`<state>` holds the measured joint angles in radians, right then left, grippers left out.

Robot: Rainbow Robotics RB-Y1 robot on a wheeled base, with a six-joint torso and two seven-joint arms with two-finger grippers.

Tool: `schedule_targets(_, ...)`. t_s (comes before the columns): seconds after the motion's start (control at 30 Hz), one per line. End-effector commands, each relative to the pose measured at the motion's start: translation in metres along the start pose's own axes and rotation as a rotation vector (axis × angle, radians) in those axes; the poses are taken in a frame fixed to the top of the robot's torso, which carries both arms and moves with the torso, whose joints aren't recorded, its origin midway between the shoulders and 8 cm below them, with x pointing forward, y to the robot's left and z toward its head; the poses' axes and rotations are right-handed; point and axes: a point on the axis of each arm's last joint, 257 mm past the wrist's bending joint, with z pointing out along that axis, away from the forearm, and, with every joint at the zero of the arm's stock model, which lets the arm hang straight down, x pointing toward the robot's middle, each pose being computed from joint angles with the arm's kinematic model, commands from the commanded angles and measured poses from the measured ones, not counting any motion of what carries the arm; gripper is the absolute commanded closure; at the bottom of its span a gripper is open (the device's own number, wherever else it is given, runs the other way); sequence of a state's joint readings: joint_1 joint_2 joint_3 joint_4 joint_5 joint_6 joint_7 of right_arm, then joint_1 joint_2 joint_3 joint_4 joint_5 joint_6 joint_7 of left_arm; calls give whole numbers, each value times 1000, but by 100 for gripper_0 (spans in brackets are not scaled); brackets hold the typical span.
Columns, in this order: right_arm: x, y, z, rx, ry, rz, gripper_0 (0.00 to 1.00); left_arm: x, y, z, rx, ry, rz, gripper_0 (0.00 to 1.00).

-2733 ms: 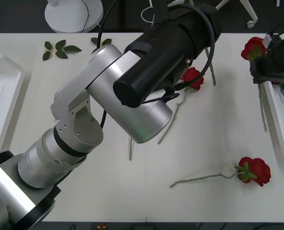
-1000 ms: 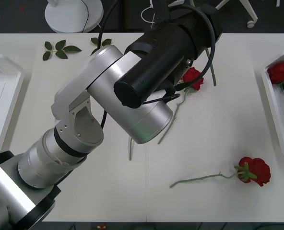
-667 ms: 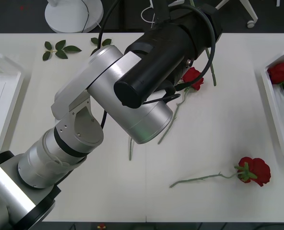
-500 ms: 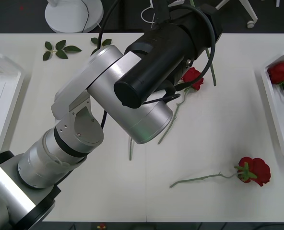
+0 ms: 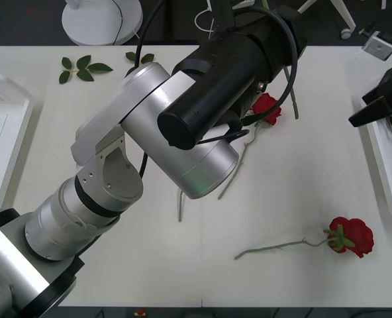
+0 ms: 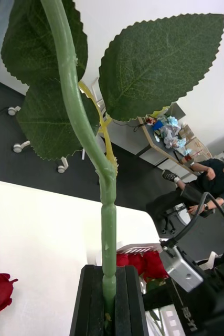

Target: Place the red flowers into the right box and the blue flowers into the left box. If a person shows an open palm, hand one flower to the person first, then continue sorting.

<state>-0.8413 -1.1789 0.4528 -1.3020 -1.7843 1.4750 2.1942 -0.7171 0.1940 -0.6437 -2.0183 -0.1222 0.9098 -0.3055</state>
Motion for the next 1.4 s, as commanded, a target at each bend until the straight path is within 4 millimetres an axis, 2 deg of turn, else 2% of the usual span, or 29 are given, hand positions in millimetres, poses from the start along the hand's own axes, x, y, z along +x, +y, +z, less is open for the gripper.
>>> schedule_targets(0.03,-10,25,-22,-81,-51,4,0,-11,-42,-2,82,-29,37,100)
schedule_targets(0.1,-21,42,-26,-150,-93,16,0,-11,-42,-2,82,-29,37,100)
schedule_targets(0.2,-32,59,-31,-214,-134,28,0,-11,-42,-2,82,-29,37,100)
schedule_targets(0.37,-46,76,-43,-285,-184,38,0,-11,-42,-2,82,-29,37,100)
schedule_targets(0.63,-39,75,-68,-282,-178,39,0,-11,-42,-2,82,-29,37,100)
schedule_targets(0.77,-34,76,-73,-282,-165,38,0,-11,-42,-2,82,-29,37,100)
schedule_targets(0.97,-32,81,-65,-310,-159,42,0,-11,-42,-2,82,-29,37,100)
schedule_targets(1.4,-63,104,-31,-399,-221,42,0,-11,-42,-2,82,-29,37,100)
